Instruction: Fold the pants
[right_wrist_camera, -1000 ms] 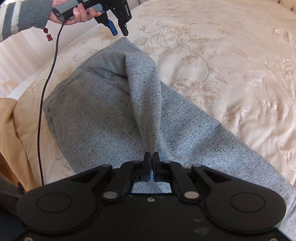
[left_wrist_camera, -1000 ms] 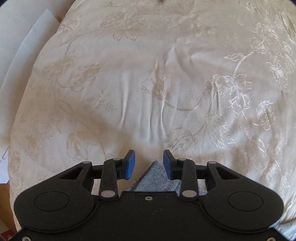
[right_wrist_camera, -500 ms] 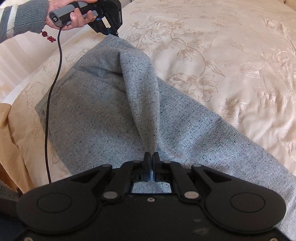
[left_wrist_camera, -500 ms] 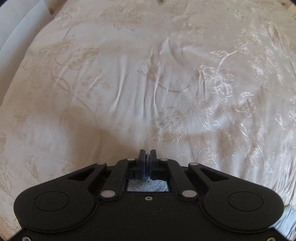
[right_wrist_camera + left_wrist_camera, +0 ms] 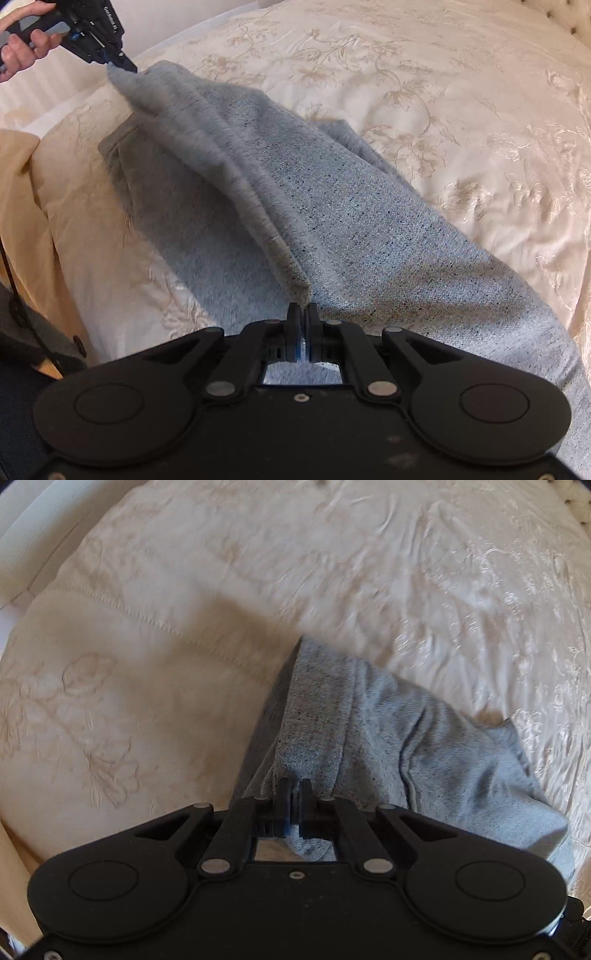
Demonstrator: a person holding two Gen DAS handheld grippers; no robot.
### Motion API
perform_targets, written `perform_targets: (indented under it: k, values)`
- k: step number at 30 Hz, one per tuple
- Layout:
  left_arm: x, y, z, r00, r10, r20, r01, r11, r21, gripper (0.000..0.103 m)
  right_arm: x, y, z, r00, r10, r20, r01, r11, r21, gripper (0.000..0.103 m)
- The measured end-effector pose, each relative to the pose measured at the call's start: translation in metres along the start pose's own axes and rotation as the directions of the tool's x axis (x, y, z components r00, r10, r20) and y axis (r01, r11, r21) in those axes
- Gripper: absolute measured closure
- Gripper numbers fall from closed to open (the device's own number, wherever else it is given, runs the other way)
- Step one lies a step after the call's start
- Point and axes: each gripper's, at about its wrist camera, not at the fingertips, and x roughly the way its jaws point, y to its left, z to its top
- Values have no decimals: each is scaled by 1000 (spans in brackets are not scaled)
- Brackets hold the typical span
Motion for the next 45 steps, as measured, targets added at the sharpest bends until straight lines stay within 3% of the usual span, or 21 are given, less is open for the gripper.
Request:
perform_targets:
  k: [6, 12, 15, 20, 22, 25, 27, 29, 32, 33, 36, 37, 39, 40, 42, 45]
  values:
    - [27, -16, -15, 991, 122, 50, -126, 989, 76, 99, 14, 13, -13, 999, -22, -34, 22, 999, -25, 99]
    - [30, -33, 0, 978, 169, 121, -177, 982, 63, 98, 10, 17, -10, 999, -39, -9, 39, 999, -15, 99]
    - [42, -42, 13, 955, 237, 177, -251, 966, 66, 98, 10, 21, -10, 999, -43, 9, 43, 999, 6, 99]
    - [66, -47, 22, 920, 347, 184, -367, 926, 88, 103, 11, 21, -12, 998, -61, 13, 60, 995, 80, 93]
    - [60, -44, 20, 914, 364, 179, -379, 923, 64, 102, 0, 15, -19, 998, -54, 38, 48, 987, 151, 90]
    - [32, -43, 4, 886, 401, 231, -410, 912, -11, 102, -29, -3, -41, 994, -61, 91, 31, 955, 296, 84]
    - [15, -52, -8, 870, 413, 270, -423, 906, -23, 102, -49, -21, -66, 988, -109, 111, 53, 904, 424, 82]
    - [0, -69, -24, 866, 398, 302, -412, 911, -20, 102, -67, -46, -98, 980, -165, 107, 75, 816, 574, 82]
    - [-5, -109, -52, 896, 324, 303, -351, 936, 37, 101, -91, -91, -154, 956, -283, 79, 115, 607, 786, 81]
    - [-2, -123, -61, 907, 302, 294, -333, 941, 63, 99, -99, -111, -177, 944, -326, 56, 127, 514, 849, 81]
    - [18, -170, -88, 941, 239, 241, -280, 948, 153, 94, -119, -154, -232, 907, -418, -45, 176, 279, 944, 80]
    - [27, -188, -99, 950, 222, 218, -264, 946, 188, 94, -124, -168, -248, 891, -446, -81, 193, 212, 958, 79]
    - [46, -217, -116, 962, 203, 184, -246, 935, 255, 92, -140, -191, -273, 856, -496, -145, 234, 122, 965, 79]
    - [55, -230, -123, 964, 199, 177, -243, 927, 285, 90, -146, -200, -280, 843, -514, -157, 248, 113, 962, 78]
    - [78, -251, -135, 960, 228, 162, -270, 906, 327, 89, -161, -227, -295, 833, -534, -141, 247, 132, 960, 78]
    - [105, -264, -139, 946, 295, 133, -322, 894, 312, 91, -169, -270, -308, 862, -497, -101, 222, 191, 956, 76]
